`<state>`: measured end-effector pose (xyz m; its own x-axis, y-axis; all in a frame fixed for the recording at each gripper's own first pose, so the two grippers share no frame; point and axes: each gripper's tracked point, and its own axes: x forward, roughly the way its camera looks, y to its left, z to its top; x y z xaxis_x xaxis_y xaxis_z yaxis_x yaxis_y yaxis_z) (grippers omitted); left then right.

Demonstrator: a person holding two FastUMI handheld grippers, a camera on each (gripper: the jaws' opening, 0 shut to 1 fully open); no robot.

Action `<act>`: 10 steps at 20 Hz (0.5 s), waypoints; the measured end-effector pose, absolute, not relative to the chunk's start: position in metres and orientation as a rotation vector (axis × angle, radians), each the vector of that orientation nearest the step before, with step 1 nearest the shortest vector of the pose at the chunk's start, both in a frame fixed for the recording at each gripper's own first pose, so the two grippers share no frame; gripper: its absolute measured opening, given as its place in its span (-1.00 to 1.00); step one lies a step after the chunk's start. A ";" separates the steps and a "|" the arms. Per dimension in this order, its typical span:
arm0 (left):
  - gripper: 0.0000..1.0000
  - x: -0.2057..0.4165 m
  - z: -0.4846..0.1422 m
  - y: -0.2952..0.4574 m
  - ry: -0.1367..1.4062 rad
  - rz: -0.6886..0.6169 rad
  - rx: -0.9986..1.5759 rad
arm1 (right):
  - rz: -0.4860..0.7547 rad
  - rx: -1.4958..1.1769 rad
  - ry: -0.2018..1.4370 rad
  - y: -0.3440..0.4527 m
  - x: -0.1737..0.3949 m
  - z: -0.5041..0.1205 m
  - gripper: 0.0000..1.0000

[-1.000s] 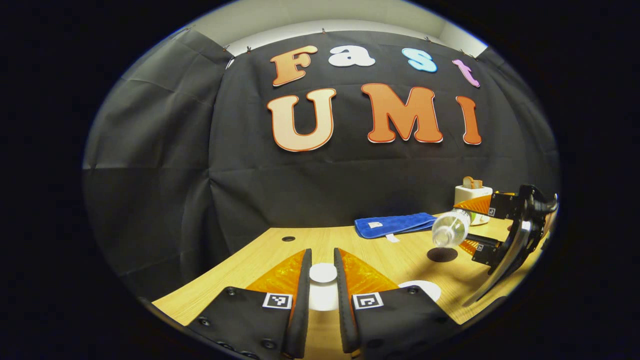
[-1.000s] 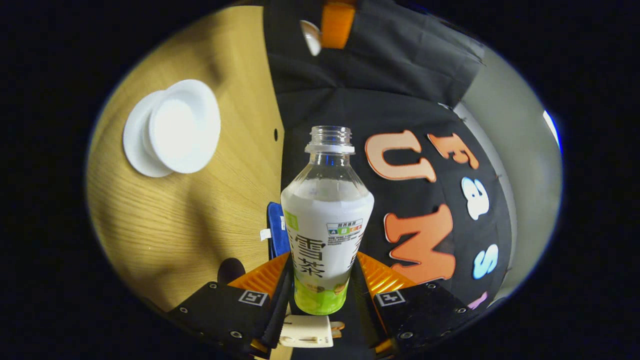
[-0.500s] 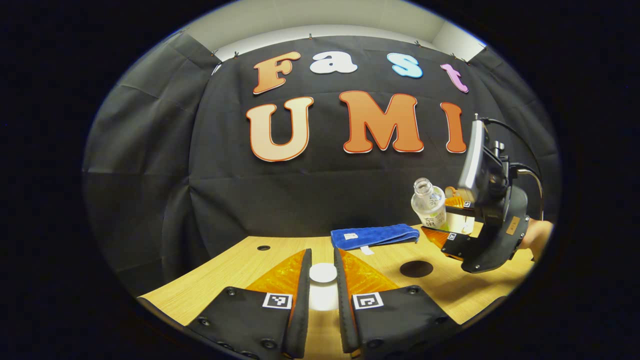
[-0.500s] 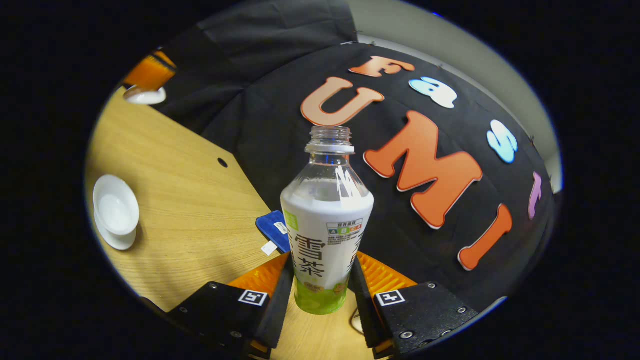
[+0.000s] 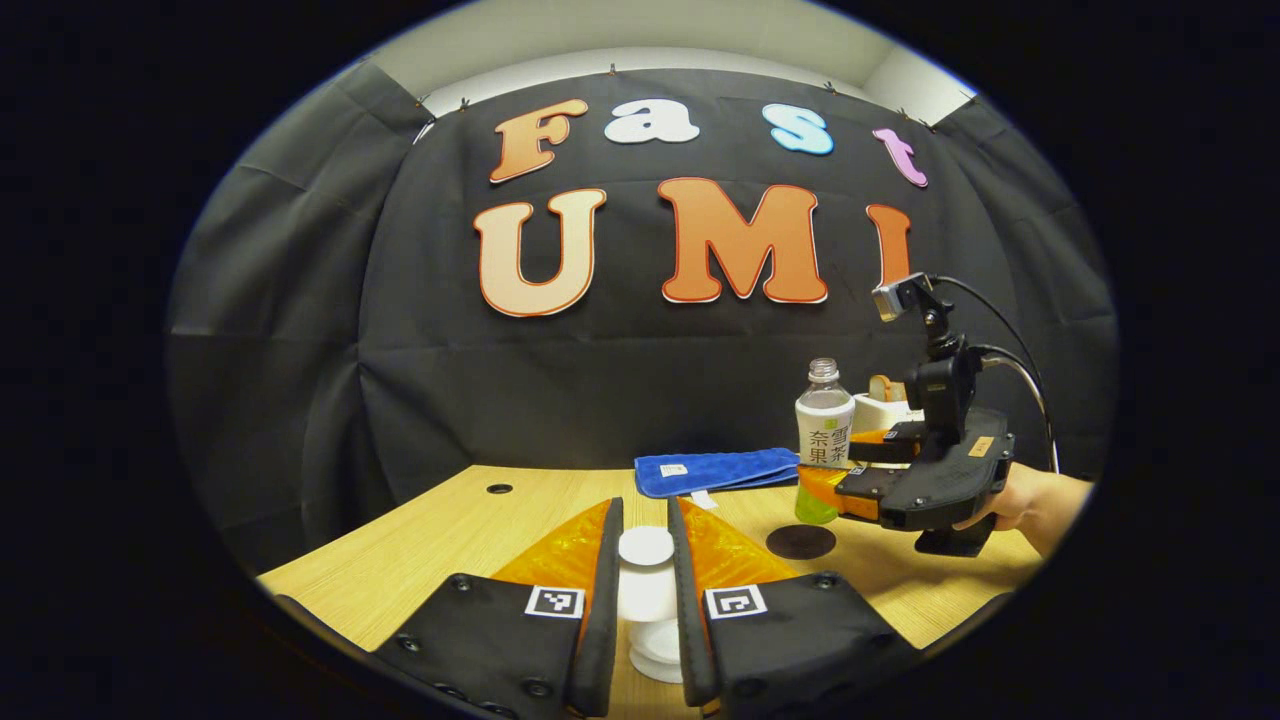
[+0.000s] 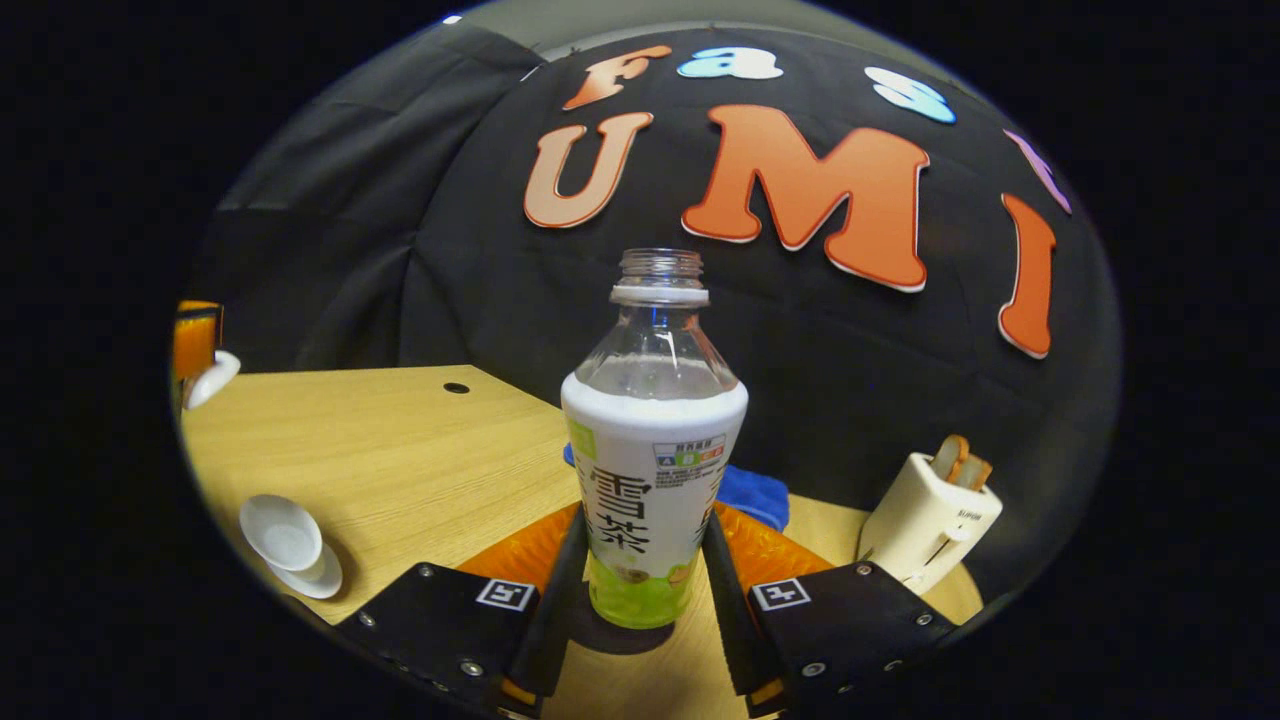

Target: Open the teacup lid with one hand, grasp the water bottle and pour water into the teacup with the other hand; after pouring, place the water bottle on the coaster and then close the teacup lid.

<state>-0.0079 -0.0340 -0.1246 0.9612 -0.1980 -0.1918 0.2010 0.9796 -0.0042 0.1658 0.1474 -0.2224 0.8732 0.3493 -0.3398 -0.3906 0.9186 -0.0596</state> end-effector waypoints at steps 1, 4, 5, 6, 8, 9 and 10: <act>-0.46 -0.009 -0.127 -0.036 0.199 -0.205 0.017 | 0.393 -0.074 0.355 0.149 0.167 -0.228 0.29; -0.39 -0.012 -0.132 -0.042 0.216 -0.211 0.015 | 0.383 0.019 0.416 0.146 0.169 -0.242 0.29; -0.47 -0.013 -0.132 -0.044 0.217 -0.216 0.011 | 0.371 0.015 0.435 0.144 0.170 -0.249 0.29; -0.39 -0.013 -0.132 -0.046 0.220 -0.219 0.011 | 0.365 0.011 0.443 0.146 0.170 -0.253 0.29; -0.46 -0.012 -0.136 -0.046 0.229 -0.217 0.014 | 0.366 0.006 0.460 0.147 0.171 -0.263 0.29; -0.39 -0.012 -0.139 -0.047 0.237 -0.219 0.011 | 0.368 0.008 0.470 0.148 0.170 -0.268 0.29; -0.39 -0.011 -0.141 -0.049 0.240 -0.220 0.009 | 0.371 0.009 0.469 0.148 0.169 -0.270 0.29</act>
<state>-0.0107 -0.0490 -0.1410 0.9474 -0.2153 -0.2370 0.2174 0.9759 -0.0177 0.1686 0.1479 -0.2696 0.8267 0.3512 -0.4396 -0.3471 0.9332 0.0928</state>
